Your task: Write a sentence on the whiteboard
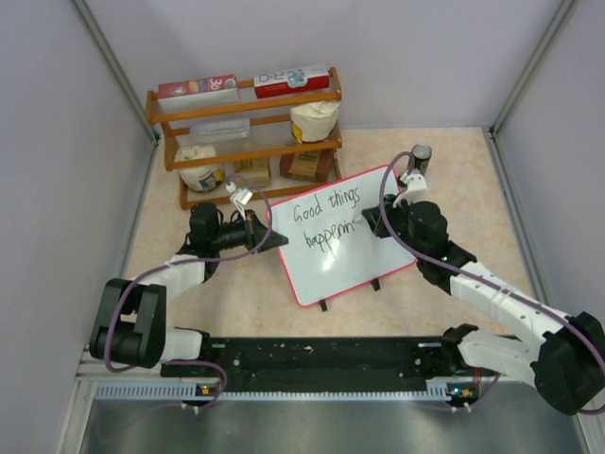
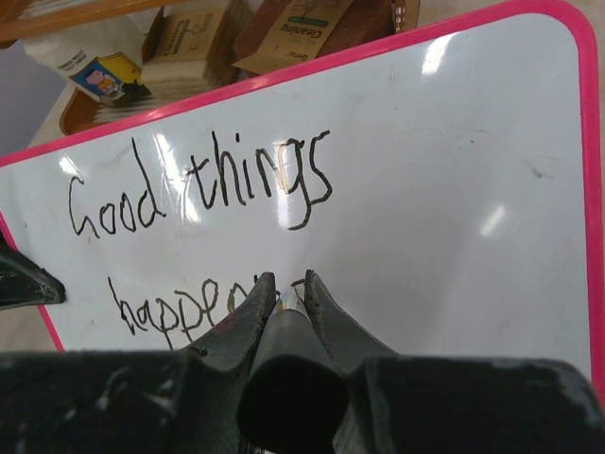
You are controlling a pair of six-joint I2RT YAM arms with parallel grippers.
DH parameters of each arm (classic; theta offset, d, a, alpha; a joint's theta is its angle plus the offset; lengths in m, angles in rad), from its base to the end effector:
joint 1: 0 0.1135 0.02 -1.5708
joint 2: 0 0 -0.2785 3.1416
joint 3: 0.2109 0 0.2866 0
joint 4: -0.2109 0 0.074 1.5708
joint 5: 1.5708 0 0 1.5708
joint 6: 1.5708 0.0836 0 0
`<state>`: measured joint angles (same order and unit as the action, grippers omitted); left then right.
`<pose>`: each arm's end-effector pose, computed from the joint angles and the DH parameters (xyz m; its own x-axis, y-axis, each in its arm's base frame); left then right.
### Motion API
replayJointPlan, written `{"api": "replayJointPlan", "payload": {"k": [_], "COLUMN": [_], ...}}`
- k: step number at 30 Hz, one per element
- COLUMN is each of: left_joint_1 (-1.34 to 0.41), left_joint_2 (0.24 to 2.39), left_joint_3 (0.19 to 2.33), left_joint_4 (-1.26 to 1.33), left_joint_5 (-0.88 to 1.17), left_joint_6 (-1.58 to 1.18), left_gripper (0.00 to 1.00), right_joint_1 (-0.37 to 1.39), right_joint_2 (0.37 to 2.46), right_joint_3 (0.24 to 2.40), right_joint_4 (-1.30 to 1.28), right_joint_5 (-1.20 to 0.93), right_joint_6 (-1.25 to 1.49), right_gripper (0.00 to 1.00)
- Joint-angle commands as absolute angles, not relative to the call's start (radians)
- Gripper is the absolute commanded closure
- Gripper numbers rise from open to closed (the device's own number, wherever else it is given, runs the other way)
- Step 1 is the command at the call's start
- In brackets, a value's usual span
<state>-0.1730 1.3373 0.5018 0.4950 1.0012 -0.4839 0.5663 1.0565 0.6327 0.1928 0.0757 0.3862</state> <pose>0.2837 -0.1210 0.1771 -0.6982 -0.1327 -0.7035 0.6213 0.3760 -0.6875 0.2703 0.1644 0.2594 -0.3571 0.2181 -0.9083 -0.3652 0.8624 0.3506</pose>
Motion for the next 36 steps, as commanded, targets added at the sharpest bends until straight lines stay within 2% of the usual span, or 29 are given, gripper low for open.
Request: {"api": "replayJointPlan", "payload": {"k": [1,9,36], "left_joint_1": [-0.209,-0.209,-0.209], "left_joint_2": [1.361,1.362,1.361], "left_joint_3": [0.453,0.454,0.453], "left_joint_4": [0.399,0.399,0.399], "left_joint_5": [0.985,0.985,0.982], "left_joint_6": [-0.242,-0.242,-0.242], "left_gripper": [1.00,1.00,1.00], "right_joint_1": [0.555,0.555,0.555], "right_joint_2": [1.034,1.009,1.054], "right_joint_3": [0.600,0.565,0.681], "right_joint_4": [0.180,0.173,0.195], "right_joint_5": [0.058,0.080,0.155], "right_joint_6": [0.390,0.388,0.385], "right_gripper": [1.00,1.00,1.00]}}
